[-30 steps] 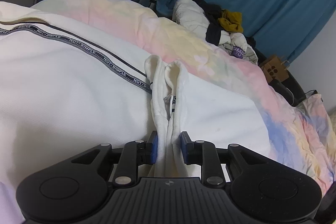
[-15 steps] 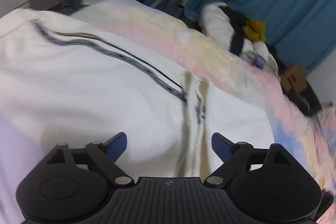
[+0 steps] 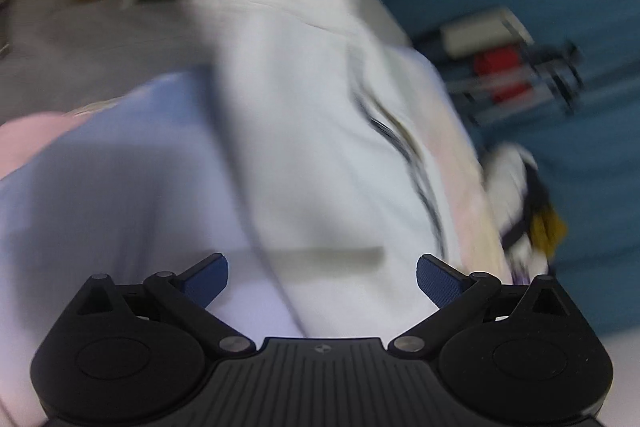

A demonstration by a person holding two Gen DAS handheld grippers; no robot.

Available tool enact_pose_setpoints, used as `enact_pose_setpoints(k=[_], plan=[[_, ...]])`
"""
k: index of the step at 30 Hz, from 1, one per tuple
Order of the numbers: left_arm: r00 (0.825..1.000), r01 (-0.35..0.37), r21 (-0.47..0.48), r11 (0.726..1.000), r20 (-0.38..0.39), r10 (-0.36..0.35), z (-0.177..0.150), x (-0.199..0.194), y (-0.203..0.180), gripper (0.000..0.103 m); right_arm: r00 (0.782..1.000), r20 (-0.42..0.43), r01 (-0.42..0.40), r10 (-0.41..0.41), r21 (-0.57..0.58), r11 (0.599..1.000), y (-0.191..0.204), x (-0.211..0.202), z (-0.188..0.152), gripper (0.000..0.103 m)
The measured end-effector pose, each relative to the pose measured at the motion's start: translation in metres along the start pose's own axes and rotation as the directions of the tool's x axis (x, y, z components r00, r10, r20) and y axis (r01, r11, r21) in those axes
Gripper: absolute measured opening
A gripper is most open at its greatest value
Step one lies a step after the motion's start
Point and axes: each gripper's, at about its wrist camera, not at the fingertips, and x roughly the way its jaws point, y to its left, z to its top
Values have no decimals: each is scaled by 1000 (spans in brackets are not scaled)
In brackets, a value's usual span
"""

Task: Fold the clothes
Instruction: 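Lift and carry the white socks with the left gripper toward the right gripper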

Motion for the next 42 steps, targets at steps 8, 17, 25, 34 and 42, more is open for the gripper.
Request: enact_pose_setpoints(k=[8, 17, 25, 34, 42], plan=[[996, 67, -116, 991, 74, -58, 32, 22, 18, 98, 1000, -1, 16, -16, -3, 1000, 4, -1, 1, 37], [965, 33, -31, 999, 260, -24, 61, 42, 15, 60, 996, 91, 12, -7, -59, 998, 20, -18, 7, 38], [947, 10, 59, 998, 320, -28, 72, 41, 2, 42, 999, 44, -22, 28, -134, 991, 42, -3, 0, 36], [864, -117, 363, 924, 497, -86, 28, 14, -76, 14, 1000, -20, -10, 7, -158, 987, 45, 11, -7, 36], [765, -101, 512, 853, 589, -263, -55, -38, -193, 14, 997, -43, -74, 71, -62, 995, 30, 2, 2, 36]])
